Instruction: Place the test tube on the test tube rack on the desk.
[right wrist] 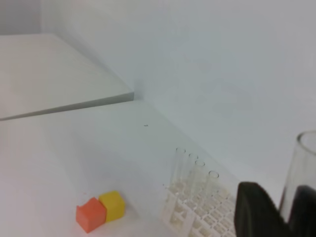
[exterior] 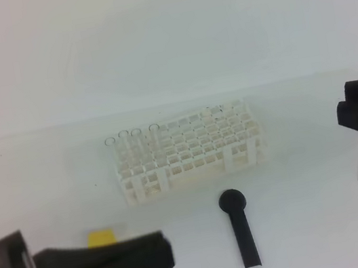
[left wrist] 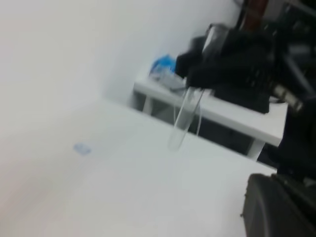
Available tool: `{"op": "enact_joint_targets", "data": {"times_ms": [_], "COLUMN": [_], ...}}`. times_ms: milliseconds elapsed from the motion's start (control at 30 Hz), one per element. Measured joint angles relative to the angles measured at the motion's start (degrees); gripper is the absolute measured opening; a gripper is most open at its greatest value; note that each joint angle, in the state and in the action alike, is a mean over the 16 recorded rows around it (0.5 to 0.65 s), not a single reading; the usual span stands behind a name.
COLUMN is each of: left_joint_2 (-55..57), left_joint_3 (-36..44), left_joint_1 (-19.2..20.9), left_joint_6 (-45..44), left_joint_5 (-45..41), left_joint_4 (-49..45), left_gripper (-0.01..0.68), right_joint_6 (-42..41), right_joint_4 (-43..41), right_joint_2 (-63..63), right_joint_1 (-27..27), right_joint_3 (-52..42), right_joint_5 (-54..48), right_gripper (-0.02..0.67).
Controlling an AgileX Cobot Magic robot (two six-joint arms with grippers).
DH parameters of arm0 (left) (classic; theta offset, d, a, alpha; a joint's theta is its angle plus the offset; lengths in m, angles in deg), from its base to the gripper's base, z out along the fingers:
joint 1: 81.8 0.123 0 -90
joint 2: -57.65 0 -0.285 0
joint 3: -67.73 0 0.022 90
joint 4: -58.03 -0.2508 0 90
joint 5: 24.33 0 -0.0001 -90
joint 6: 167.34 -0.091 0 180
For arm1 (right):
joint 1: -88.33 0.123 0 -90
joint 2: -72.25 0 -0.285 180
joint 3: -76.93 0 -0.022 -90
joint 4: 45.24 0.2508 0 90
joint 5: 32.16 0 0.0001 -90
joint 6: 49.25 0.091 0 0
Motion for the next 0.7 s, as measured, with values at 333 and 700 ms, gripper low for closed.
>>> {"op": "enact_joint_targets", "data": {"times_ms": [333,700], "left_joint_2": [-3.82,-3.83], "left_joint_3": [0.0,0.0], "left_joint_1": [0.06,0.13], "left_joint_6": [31.81,56.53], "left_joint_5": [-0.05,-1.46], "left_joint_4": [-42.02,-73.41], "left_gripper": [-0.001,-0.001], "right_joint_6": [1.02,1.5], "right_joint_4": [-0.45,1.34], "right_joint_2": [0.0,0.0], "right_joint_1": [0.0,0.0], "right_joint_3": [0.0,0.0], "right_joint_5": [0.03,0.17], "right_gripper": [0.12,0.12]}}
